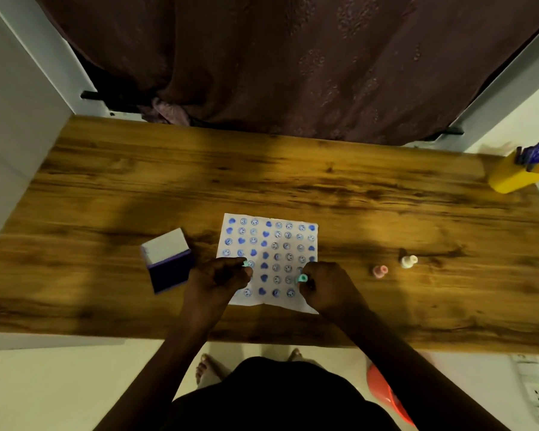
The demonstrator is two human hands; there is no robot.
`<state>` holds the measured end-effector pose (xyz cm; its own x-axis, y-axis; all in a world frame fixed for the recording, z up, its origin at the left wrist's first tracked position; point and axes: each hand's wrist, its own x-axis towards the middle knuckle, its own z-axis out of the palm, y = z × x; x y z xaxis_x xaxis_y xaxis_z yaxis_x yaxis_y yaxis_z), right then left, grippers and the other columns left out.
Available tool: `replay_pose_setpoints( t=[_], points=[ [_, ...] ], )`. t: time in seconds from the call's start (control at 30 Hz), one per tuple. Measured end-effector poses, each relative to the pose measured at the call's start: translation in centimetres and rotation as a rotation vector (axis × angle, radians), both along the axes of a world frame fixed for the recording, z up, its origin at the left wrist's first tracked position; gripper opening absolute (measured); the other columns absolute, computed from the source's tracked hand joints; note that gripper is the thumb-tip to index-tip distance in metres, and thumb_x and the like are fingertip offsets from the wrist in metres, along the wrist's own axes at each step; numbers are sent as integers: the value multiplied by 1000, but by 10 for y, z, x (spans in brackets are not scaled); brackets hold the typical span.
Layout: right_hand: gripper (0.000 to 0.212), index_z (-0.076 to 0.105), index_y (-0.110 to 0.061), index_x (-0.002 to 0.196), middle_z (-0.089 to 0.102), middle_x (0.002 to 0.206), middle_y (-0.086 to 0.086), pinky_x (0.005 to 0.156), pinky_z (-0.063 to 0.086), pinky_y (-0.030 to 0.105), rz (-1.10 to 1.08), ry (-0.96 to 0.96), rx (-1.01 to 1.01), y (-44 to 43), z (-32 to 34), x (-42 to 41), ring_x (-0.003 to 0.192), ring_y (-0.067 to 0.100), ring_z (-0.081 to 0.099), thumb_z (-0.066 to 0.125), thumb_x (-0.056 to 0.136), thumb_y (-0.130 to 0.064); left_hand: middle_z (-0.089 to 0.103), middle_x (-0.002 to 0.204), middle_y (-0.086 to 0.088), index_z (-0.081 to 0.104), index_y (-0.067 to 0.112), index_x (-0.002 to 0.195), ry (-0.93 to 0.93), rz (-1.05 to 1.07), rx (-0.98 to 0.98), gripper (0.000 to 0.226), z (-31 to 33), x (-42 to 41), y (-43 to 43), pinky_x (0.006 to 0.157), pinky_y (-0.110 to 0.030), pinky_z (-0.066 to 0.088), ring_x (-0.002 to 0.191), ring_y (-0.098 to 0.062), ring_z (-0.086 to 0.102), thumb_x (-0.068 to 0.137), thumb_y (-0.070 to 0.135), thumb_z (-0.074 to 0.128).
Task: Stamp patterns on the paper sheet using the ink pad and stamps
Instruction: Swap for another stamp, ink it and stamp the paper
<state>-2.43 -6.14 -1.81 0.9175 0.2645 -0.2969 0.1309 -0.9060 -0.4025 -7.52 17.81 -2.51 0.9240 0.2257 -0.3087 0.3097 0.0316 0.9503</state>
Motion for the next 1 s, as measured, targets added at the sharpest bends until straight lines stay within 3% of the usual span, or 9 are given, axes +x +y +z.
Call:
replay_pose_setpoints(
  t=[0.13,0.27,0.37,0.47,0.7,0.87,1.0],
  points=[
    [27,71,-13,108,74,112,7,86,59,37,4,-2,-32,1,-5,-1,104,25,70,66,93,-35,84,98,11,81,22,103,9,-2,-4,23,-4,2,-1,66,-17,61,88,-11,81,84,11,85],
    [25,71,-13,104,75,105,6,72,51,25,-13,-15,-44,2,-9,-1,95,23,71,65,93,-35,82,97,18,79,23,106,20,-30,9,25,-7,5,-3,64,-14,60,92,-3,78,84,12,84],
    [25,72,-13,101,75,101,7,69,45,24,-10,-31,-60,3,-13,0,93,25,71,64,91,-34,83,94,14,79,23,103,41,-24,-15,24,-9,9,-5,64,-15,60,92,-5,79,83,13,86],
    [26,72,-14,102,75,103,7,72,50,27,-29,-33,-77,5,-16,1,95,25,71,66,89,-36,82,96,19,79,25,101,30,-37,-16,24,-8,10,-8,65,-16,61,90,-7,80,83,11,86],
    [33,72,-19,114,73,114,6,82,57,30,-43,-24,-97,5,-17,4,103,23,69,66,90,-40,84,93,11,81,23,103,-13,-49,4,25,5,9,-11,71,-21,64,86,-13,82,81,14,87],
    [28,75,-15,109,76,112,4,80,59,29,-57,-34,-18,-1,-11,4,100,21,72,72,89,-34,85,93,6,81,17,110,-54,-84,57,29,14,8,-9,75,-24,65,85,-15,82,81,14,87],
    [21,78,-19,98,79,99,-6,59,49,12,-277,40,272,-22,3,3,85,8,74,80,85,-36,84,94,12,80,19,109,-59,-133,91,31,19,6,-14,74,-21,64,91,-9,81,80,15,88]
  ],
)
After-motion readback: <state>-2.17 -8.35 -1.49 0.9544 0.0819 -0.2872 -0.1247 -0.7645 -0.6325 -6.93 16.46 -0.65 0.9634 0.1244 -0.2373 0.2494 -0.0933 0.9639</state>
